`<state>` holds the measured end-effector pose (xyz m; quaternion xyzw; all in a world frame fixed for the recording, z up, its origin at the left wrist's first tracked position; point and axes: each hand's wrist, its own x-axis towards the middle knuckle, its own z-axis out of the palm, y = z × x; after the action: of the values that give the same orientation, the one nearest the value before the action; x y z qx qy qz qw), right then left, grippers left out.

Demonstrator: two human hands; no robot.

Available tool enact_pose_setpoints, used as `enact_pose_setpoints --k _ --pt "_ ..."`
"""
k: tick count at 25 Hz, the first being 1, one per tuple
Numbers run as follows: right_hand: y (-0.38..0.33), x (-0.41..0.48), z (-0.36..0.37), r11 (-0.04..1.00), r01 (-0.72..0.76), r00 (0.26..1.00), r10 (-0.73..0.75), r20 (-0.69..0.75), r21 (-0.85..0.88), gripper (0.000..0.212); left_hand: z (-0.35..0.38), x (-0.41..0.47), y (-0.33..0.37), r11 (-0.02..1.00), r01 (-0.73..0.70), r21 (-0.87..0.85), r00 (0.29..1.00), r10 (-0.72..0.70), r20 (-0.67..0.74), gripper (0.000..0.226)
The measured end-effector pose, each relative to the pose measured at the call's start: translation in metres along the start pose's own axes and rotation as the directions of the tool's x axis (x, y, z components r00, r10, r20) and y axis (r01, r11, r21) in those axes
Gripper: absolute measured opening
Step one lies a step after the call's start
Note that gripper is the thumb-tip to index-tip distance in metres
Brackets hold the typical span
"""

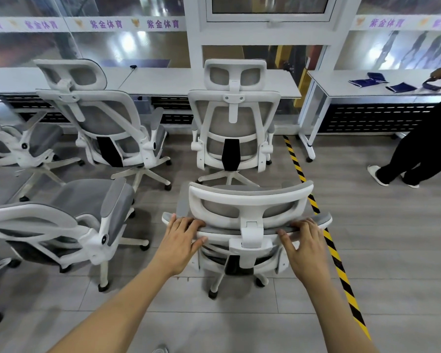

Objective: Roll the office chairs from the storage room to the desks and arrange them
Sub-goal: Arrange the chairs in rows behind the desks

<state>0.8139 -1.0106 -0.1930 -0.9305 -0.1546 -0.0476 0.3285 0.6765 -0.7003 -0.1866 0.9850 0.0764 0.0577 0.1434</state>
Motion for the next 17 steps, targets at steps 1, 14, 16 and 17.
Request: enact_pose_setpoints --k 1,14,16,17 --pt "-0.001 -0.002 0.0 1.0 -0.005 1.0 0.005 0.0 -0.005 0.047 -0.001 -0.001 0.001 1.0 0.006 0.011 1.0 -0.006 0.009 0.056" --pt "-0.142 -0.083 0.003 0.992 0.127 0.976 -0.129 -0.173 -0.023 0.025 -0.083 -0.095 -0.031 0.996 0.06 -0.065 0.98 -0.071 -0.184 0.024" --pt "-0.188 -0.098 0.025 0.982 0.188 0.974 -0.187 -0.125 -0.007 0.024 -0.107 -0.124 -0.057 0.996 0.077 -0.034 0.97 -0.083 -0.229 0.022" --pt "-0.213 -0.106 0.037 0.975 0.223 0.971 -0.22 -0.099 0.019 0.023 -0.119 -0.141 -0.072 0.996 0.089 -0.032 0.963 -0.094 -0.251 0.022"
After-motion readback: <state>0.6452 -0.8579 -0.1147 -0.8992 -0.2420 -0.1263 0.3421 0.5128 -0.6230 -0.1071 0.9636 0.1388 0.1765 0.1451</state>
